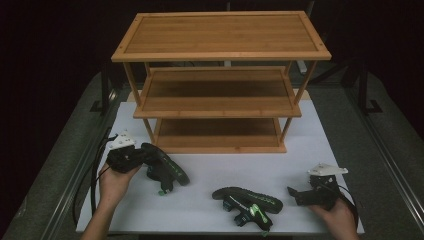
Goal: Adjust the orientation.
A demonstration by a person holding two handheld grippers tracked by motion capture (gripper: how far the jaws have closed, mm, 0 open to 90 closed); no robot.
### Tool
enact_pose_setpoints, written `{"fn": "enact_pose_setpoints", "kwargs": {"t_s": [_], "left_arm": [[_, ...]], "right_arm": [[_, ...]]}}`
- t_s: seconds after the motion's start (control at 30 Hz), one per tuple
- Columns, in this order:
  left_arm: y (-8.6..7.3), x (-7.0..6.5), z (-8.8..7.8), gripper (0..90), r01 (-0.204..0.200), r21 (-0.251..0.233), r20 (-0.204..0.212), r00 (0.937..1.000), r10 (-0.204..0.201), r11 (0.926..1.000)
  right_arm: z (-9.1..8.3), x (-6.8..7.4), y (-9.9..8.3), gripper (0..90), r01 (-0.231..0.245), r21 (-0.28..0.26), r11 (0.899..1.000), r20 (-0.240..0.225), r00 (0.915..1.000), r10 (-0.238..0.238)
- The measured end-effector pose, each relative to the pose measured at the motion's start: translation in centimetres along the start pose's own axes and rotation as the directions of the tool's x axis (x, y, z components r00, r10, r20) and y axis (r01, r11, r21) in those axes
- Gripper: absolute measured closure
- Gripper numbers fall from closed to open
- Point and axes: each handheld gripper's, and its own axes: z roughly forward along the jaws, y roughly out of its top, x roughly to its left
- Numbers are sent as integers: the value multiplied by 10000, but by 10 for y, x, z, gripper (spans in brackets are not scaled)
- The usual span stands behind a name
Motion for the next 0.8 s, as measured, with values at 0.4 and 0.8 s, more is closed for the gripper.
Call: {"fn": "enact_pose_setpoints", "kwargs": {"t_s": [0.4,0.8], "left_arm": [[14,3,18,900,38,-224,134,9999,-35,9997],[19,2,37,900,173,-283,555,9983,-157,9994]], "right_arm": [[0,0,0,0,5,-6,10000,-4,10000,-5],[0,0,0,0,-12,-22,10000,-5,10000,12]]}}
